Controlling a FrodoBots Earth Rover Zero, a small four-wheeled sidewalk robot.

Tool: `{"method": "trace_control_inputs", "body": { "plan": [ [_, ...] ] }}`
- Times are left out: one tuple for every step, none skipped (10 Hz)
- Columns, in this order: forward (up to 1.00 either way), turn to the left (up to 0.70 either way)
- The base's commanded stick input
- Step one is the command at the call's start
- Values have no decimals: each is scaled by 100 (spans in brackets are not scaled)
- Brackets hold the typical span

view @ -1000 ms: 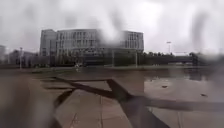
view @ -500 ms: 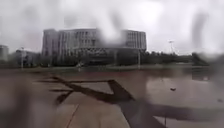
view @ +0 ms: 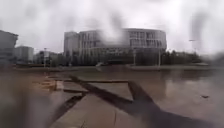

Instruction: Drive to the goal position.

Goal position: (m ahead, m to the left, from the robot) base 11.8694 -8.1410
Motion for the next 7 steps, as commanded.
{"method": "trace_control_inputs", "body": {
  "plan": [
    [70, 0],
    [70, 0],
    [70, 0],
    [70, 0],
    [70, 0],
    [70, 0],
    [70, 0]
  ]
}}
